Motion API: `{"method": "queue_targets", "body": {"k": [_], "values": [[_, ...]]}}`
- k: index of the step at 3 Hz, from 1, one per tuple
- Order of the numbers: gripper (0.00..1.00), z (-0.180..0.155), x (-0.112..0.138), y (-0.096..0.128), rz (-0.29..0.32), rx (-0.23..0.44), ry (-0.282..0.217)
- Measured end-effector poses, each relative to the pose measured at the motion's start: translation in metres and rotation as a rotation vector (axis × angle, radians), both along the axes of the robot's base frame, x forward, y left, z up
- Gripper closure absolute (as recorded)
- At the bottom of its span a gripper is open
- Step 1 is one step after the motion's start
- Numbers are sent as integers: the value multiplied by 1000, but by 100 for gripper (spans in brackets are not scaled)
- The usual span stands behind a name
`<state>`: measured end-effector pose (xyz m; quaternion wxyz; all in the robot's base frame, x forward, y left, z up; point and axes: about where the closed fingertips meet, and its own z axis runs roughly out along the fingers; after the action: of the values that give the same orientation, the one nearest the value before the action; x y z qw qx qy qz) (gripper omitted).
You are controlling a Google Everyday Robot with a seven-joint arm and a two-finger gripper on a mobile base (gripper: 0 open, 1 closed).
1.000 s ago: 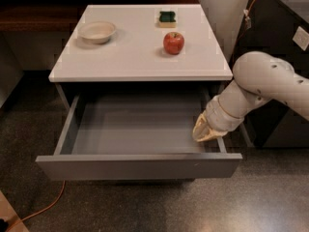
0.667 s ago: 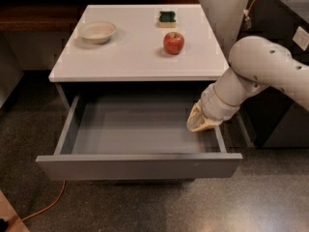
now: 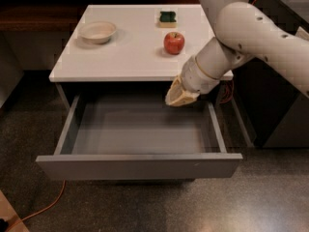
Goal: Place apple into top drawer
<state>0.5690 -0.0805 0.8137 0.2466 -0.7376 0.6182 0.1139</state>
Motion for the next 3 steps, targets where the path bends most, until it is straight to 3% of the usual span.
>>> {"method": "queue_targets", "body": {"k": [1,2,3], "values": [[31,15,18,25,-88,41,38],[9,25,34,35,-222,80,84],[0,45,48,35,-323,105,96]]}}
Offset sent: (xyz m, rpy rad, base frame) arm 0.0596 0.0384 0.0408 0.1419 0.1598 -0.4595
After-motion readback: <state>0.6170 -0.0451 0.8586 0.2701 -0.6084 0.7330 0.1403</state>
